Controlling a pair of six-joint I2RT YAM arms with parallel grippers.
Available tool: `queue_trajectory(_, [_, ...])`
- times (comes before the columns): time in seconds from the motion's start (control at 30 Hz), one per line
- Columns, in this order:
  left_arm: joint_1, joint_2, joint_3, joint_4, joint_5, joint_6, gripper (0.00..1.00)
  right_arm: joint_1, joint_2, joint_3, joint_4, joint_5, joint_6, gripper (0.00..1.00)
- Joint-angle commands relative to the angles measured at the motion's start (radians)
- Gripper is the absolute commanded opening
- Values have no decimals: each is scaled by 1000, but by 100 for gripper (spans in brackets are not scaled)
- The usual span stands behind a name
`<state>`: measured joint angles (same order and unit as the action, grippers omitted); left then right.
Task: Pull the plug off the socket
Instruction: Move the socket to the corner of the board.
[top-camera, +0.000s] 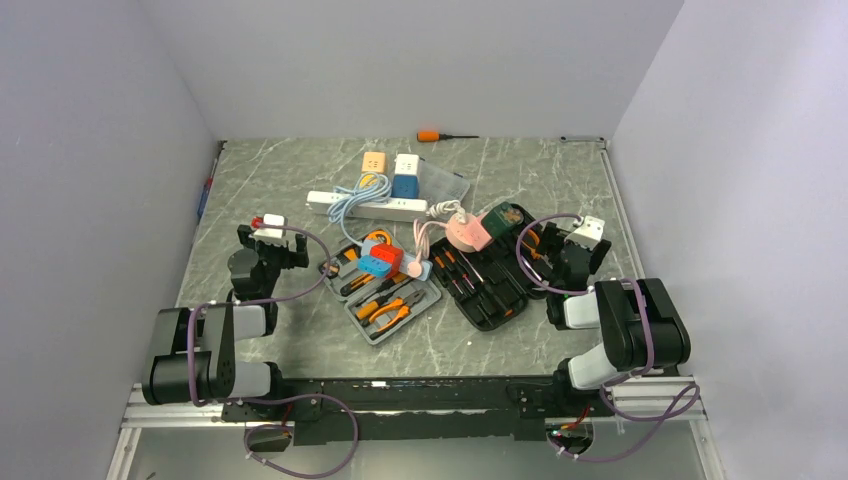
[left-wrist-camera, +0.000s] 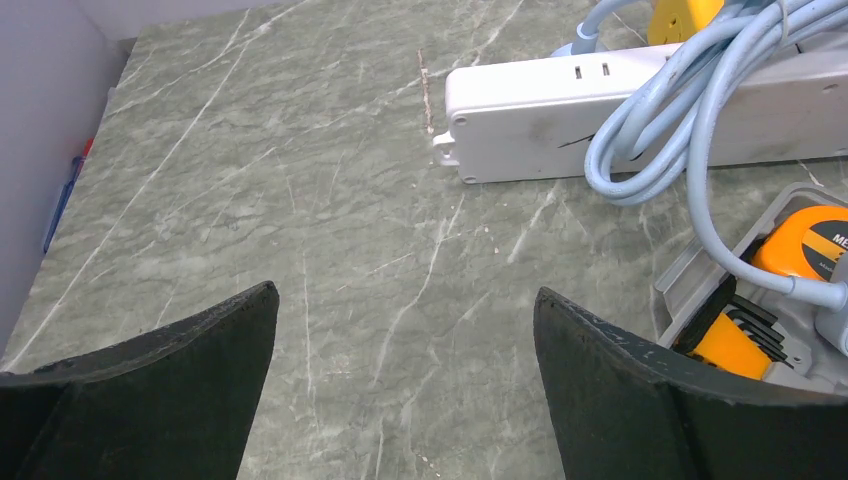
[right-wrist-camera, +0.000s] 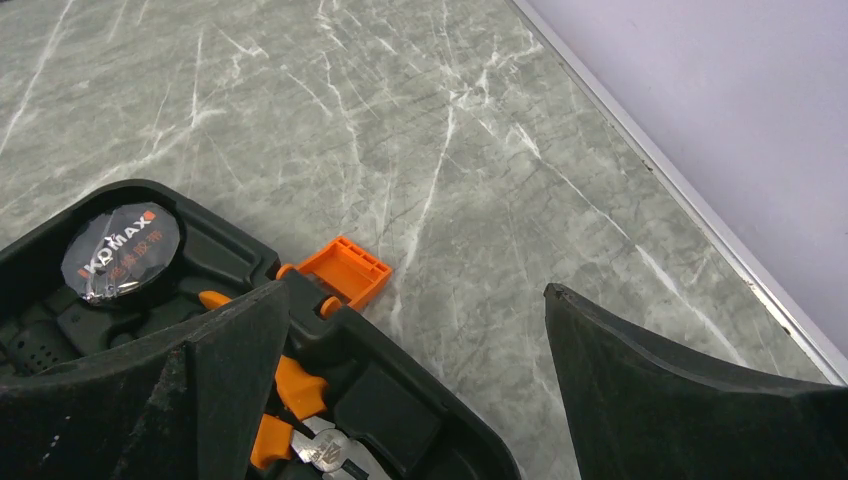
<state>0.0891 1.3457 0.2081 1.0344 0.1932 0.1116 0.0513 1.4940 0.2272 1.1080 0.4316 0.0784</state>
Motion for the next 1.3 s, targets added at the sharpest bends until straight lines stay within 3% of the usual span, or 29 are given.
queue_trajectory(0.0, [-3, 0, 6, 47, -5, -1, 99, 2, -7, 5, 55, -13, 1, 100])
queue_trajectory(0.23, [-2, 3, 23, 17, 0, 0, 99, 5, -34, 11, 20, 12, 10, 100])
queue_trajectory(0.3, [13, -23, 21, 15, 69, 7, 99, 11, -60, -18, 68, -5, -19, 100])
queue_trajectory(0.43, [28, -111, 306, -571, 159, 30, 99, 38, -223, -48, -9, 158, 14, 100])
queue_trajectory(0.57, [27, -91, 580, -962, 261, 71, 99, 33, -450, 105, -447, 182, 237, 100])
queue_trajectory(0.73, [28, -25, 859, -1261, 311, 86, 99, 8, -533, 325, -804, -69, 485, 100])
queue_trajectory(0.83, [27, 16, 954, -1327, 321, 115, 99, -45, -505, 413, -863, -331, 563, 100])
queue_trajectory(0.97, [20, 74, 984, -1294, 373, 214, 99, -40, -500, 491, -867, -461, 532, 100])
queue_trajectory(1.13, [0, 222, 1116, -1372, 393, 440, 99, 119, -452, 699, -1041, -294, 325, 100])
queue_trajectory(1.27, [1, 335, 1210, -1422, 430, 594, 99, 277, -397, 791, -1087, -143, 215, 100])
